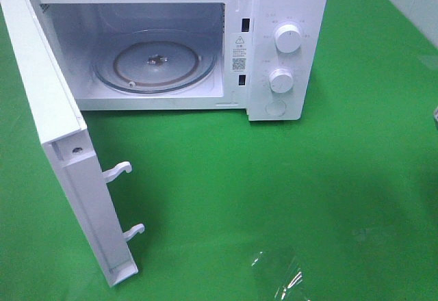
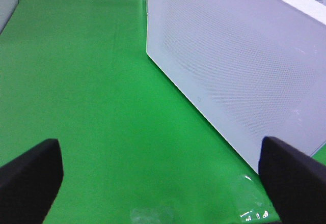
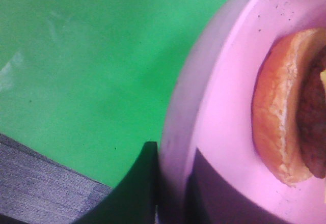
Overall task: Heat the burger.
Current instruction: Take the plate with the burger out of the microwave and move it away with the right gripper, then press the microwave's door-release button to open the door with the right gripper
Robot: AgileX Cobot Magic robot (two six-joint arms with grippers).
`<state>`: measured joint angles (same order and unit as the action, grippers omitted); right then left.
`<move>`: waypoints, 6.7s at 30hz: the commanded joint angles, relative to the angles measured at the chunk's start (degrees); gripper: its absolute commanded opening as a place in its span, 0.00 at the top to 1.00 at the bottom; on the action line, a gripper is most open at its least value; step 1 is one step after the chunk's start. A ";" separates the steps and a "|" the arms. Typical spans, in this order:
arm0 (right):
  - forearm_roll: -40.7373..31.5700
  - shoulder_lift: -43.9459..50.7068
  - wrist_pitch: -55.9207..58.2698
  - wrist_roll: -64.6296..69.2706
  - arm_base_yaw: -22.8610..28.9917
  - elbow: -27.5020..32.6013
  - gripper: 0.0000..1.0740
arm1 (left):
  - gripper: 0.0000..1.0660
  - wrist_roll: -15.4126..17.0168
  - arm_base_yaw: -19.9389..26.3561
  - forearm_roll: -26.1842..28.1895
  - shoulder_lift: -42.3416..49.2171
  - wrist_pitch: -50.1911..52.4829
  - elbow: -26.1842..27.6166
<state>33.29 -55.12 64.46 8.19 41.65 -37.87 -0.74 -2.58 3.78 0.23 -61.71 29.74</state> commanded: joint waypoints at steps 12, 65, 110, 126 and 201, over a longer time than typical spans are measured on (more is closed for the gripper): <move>7.68 -11.34 4.64 18.68 0.00 -6.70 1.00 | 0.09 -0.11 0.29 0.46 0.92 0.46 -0.17; 14.15 -42.80 -3.27 53.69 -0.17 -7.22 1.00 | 0.09 -0.11 0.29 0.46 0.92 0.46 -0.17; 11.23 -53.40 -16.16 60.28 -3.44 -5.27 0.56 | 0.09 -0.11 0.29 0.46 0.92 0.46 -0.17; -6.47 -27.50 -24.64 39.48 -3.32 -5.27 0.49 | 0.09 -0.11 0.29 0.46 0.92 0.46 -0.17; -29.39 56.84 -9.34 0.40 -37.30 9.74 0.29 | 0.09 -0.11 0.29 0.46 0.86 0.46 -0.17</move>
<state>4.13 0.23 55.52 9.17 4.76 -28.19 -0.74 -2.58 3.78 0.23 -61.71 29.74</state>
